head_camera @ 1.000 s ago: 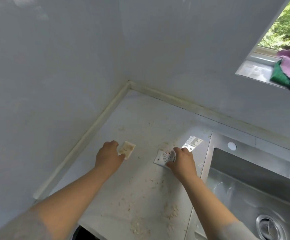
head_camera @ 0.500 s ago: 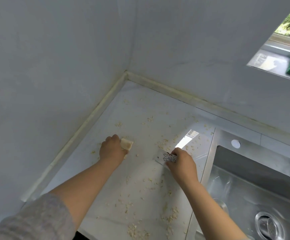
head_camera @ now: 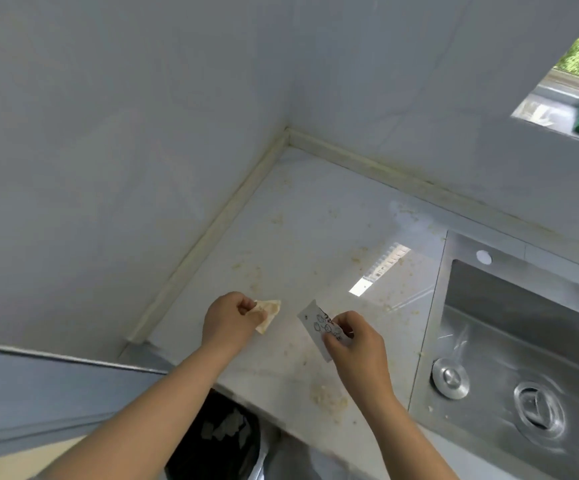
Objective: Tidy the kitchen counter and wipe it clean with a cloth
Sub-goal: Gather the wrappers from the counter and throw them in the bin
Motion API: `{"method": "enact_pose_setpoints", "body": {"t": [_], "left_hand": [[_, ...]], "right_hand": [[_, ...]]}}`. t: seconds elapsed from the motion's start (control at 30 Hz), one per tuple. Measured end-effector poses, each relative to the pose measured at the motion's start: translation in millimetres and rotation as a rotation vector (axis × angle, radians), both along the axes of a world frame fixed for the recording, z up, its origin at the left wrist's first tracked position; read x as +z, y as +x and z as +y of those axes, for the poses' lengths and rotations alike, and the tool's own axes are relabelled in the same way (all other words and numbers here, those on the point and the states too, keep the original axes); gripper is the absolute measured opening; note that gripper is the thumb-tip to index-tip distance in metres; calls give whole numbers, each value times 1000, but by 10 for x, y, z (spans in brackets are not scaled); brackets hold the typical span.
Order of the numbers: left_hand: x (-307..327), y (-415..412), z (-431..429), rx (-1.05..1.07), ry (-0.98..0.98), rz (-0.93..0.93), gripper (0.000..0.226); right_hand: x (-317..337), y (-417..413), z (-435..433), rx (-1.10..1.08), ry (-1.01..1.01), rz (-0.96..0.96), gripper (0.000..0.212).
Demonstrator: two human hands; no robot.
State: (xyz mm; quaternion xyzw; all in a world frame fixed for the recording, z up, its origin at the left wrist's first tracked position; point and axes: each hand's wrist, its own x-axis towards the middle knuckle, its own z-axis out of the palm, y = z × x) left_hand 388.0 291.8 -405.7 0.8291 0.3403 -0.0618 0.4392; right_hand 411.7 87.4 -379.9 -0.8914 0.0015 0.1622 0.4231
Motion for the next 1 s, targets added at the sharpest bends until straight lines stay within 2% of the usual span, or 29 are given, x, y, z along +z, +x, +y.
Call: {"method": "enact_pose_setpoints", "body": {"t": [0.23,0.43,0.63,0.87,1.0], "left_hand": [[-52,-1471,506,32,-36,5,15],[-204,-2448,852,25,-60,58,16],[-246,-2917,963,25,-18,102,18],[-494,-3208,1048,64,-27,154,27],[-678,-3284,1087,46,8,211,21]], "right_hand": [[-78,-1306,485,46,-22,24,9],[-406,-2187,706,76,-117,130,9],[-606,-2440,909,99,-219,211,10],[-952,-2491,1124,188,-271,315,35],[-1098,-2522,1187,229,-294,335,35]]}}
